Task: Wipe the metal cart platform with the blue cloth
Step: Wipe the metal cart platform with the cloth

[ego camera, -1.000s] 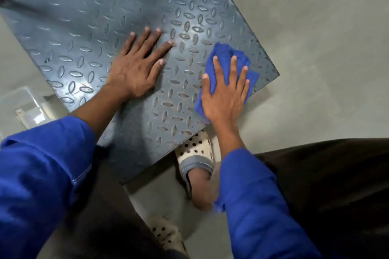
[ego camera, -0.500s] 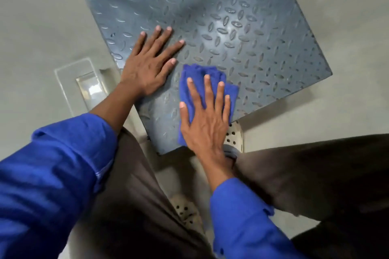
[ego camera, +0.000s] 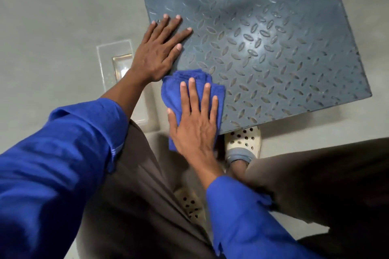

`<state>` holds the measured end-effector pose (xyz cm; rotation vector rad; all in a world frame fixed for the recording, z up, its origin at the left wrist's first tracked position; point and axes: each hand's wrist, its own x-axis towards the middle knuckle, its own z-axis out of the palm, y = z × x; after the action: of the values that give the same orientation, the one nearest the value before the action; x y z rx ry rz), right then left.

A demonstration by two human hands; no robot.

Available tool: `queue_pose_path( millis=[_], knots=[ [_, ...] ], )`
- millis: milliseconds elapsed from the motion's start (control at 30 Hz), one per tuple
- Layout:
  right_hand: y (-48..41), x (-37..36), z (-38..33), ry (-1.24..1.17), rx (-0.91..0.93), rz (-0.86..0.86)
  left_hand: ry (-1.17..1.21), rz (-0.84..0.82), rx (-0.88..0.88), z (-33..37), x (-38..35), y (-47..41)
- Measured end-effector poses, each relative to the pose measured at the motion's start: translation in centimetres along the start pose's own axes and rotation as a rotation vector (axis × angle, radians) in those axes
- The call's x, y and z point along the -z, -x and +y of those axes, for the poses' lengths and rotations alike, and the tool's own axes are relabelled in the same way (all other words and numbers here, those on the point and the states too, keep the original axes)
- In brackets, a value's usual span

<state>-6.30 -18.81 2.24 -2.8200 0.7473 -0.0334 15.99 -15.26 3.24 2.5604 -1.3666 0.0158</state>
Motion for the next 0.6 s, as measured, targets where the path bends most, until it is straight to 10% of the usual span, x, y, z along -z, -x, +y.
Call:
queue_pose_path(
  millis=[600],
  knots=[
    [-9.1,0.7,2.7,0.006,-0.086,0.058,0.058,-0.054,0.172,1.3,0.0,-0.7]
  ],
)
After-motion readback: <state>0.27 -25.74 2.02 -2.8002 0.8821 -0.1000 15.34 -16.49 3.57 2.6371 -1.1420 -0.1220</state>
